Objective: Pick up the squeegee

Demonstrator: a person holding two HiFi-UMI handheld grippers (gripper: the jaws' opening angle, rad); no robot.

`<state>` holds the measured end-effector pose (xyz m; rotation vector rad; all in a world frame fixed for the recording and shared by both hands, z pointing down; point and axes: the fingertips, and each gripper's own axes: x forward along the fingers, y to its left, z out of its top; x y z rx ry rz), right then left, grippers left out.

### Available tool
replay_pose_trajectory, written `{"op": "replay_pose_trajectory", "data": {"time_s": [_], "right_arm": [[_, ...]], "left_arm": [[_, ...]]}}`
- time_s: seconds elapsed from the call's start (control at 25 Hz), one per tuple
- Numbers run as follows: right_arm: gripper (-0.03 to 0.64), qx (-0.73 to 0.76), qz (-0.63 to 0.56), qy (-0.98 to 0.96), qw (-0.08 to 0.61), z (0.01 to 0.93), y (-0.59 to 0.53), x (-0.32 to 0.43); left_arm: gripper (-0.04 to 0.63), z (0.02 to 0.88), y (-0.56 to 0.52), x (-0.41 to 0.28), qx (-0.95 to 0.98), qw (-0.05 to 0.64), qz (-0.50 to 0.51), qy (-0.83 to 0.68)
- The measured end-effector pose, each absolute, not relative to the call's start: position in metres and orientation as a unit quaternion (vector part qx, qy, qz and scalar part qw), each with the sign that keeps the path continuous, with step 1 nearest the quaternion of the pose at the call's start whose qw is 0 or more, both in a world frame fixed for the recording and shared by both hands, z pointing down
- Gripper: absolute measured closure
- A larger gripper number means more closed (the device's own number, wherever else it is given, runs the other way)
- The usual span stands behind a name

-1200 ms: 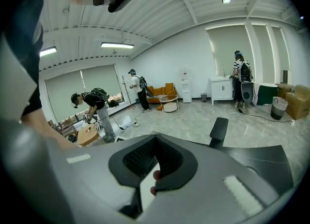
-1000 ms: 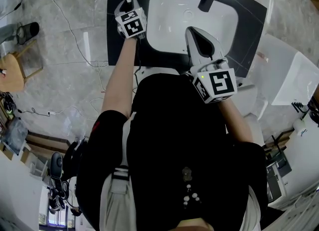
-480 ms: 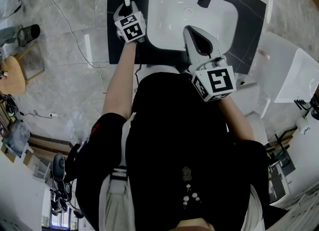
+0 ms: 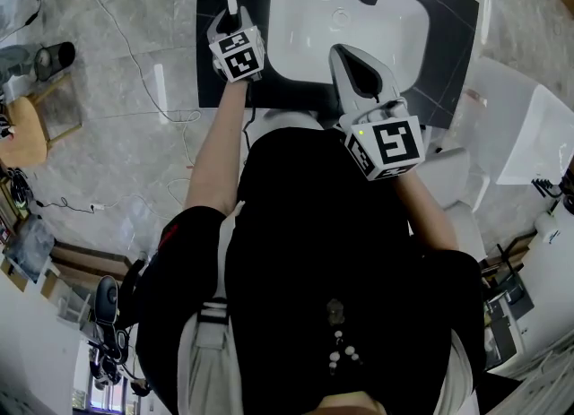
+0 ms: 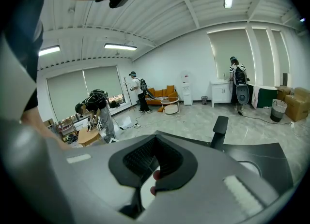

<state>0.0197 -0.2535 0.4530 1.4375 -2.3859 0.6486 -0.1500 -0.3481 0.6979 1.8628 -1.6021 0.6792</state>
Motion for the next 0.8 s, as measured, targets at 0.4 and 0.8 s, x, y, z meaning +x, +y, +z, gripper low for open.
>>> {"op": "replay_pose_trajectory", "data": {"time_s": [0.4,0.8], "right_arm": [[0.614,0.504,0.212,-0.828,0.126,0.443,-0.229,0.018],[0.614,0.505,0.196,-0.834,0.109,0.43,-0.207,0.01]], "left_arm": [[0.489,0.659,-0.328,-0.153,0.712,0.27,0.226,-0.607],[0.489,0.609,-0.302,-0.149,0.737,0.244,0.205,-0.596]]}}
